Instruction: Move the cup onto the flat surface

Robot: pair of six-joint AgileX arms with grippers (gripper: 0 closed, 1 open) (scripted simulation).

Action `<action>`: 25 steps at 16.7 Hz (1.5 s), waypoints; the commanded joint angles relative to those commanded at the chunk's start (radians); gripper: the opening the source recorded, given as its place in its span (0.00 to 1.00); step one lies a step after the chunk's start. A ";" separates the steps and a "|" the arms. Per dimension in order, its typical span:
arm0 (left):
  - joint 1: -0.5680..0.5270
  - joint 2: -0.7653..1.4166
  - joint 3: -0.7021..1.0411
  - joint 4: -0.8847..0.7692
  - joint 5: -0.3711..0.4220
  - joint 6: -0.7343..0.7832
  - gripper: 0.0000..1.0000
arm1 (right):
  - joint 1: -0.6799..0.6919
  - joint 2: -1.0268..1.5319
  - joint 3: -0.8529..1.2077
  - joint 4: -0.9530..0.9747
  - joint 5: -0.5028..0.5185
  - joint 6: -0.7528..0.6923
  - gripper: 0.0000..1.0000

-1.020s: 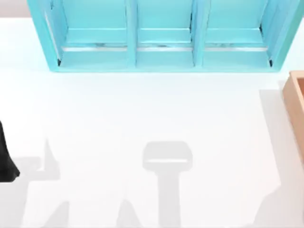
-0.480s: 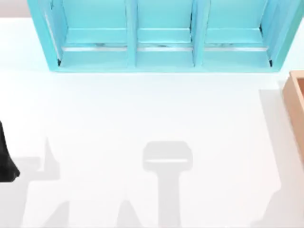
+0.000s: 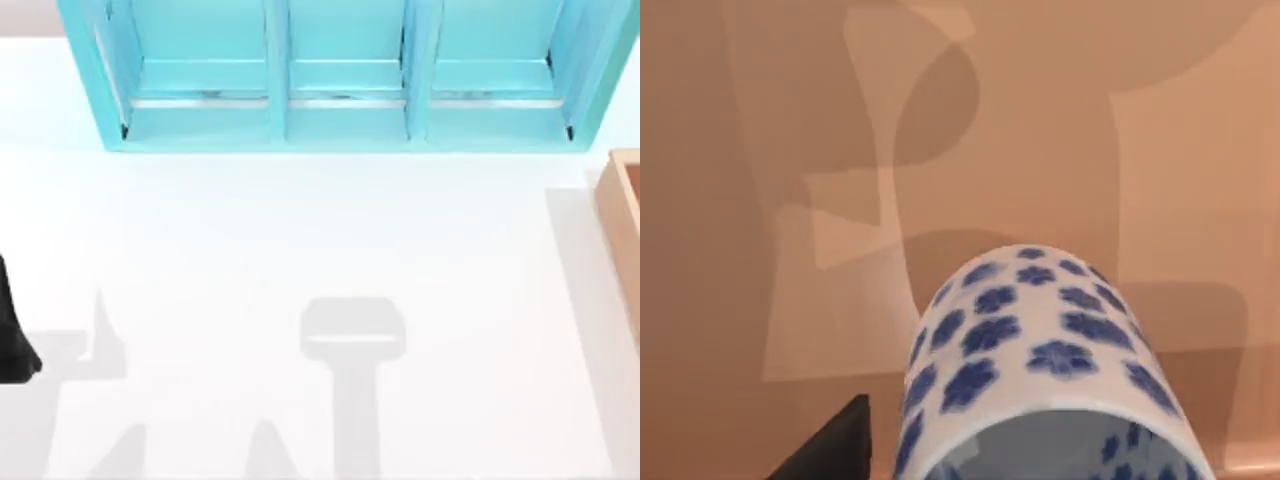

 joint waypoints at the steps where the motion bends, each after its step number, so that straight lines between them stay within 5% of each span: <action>1: 0.000 0.000 0.000 0.000 0.000 0.000 1.00 | -0.001 0.005 -0.023 0.025 0.000 -0.001 1.00; 6: 0.000 0.000 0.000 0.000 0.000 0.000 1.00 | -0.003 0.009 -0.040 0.045 0.000 -0.002 1.00; 19: 0.000 0.000 0.000 0.000 0.000 0.000 1.00 | -0.003 0.009 -0.040 0.045 0.000 -0.002 0.02; 25: 0.000 0.000 0.000 0.000 0.000 0.000 1.00 | -0.003 0.009 -0.040 0.045 0.000 -0.002 0.00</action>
